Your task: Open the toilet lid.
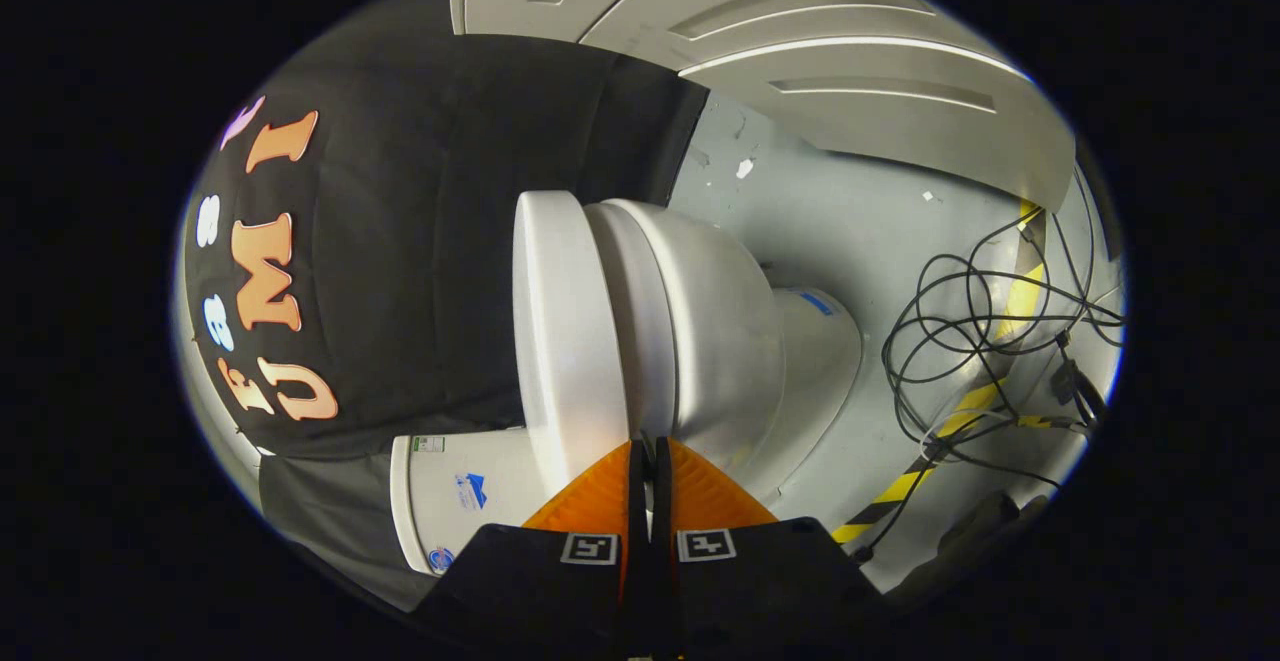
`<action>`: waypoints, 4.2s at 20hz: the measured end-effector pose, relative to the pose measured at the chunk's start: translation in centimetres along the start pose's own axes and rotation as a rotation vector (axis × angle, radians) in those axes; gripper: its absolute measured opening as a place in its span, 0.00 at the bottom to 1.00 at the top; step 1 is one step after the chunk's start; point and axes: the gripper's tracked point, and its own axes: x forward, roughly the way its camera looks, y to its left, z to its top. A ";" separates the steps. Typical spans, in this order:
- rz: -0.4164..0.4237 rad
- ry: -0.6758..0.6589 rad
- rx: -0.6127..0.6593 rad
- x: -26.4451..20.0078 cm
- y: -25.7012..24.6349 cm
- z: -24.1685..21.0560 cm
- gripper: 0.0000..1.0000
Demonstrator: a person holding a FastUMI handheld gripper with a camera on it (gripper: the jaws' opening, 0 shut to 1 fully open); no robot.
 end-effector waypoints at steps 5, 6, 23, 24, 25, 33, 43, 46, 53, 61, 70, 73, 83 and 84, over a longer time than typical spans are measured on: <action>-0.007 -0.028 -0.012 0.0 0.4 0.3 0.08; -0.014 -0.042 -0.027 0.1 0.6 0.5 0.08; -0.103 -0.203 -0.540 -3.0 10.3 -0.3 0.08; -0.107 -0.211 -0.564 -3.1 11.1 -0.6 0.08; -0.118 -0.221 -0.593 -3.4 11.6 -0.7 0.08; -0.181 -0.279 -0.779 -4.1 15.5 -2.3 0.08; -0.247 -0.378 -0.932 -4.8 20.1 -4.7 0.08; -0.260 -0.404 -0.997 -4.9 21.7 -6.0 0.08; -0.289 -0.443 -1.133 -5.1 25.9 -9.4 0.08; -0.304 -0.496 -1.308 -4.4 31.5 -15.3 0.08; -0.279 -0.537 -1.452 -2.1 35.7 -22.5 0.08; -0.273 -0.530 -1.466 -1.4 36.6 -24.5 0.09; -0.248 -0.496 -1.532 1.4 38.5 -30.8 0.08; -0.242 -0.494 -1.542 1.6 38.8 -31.4 0.08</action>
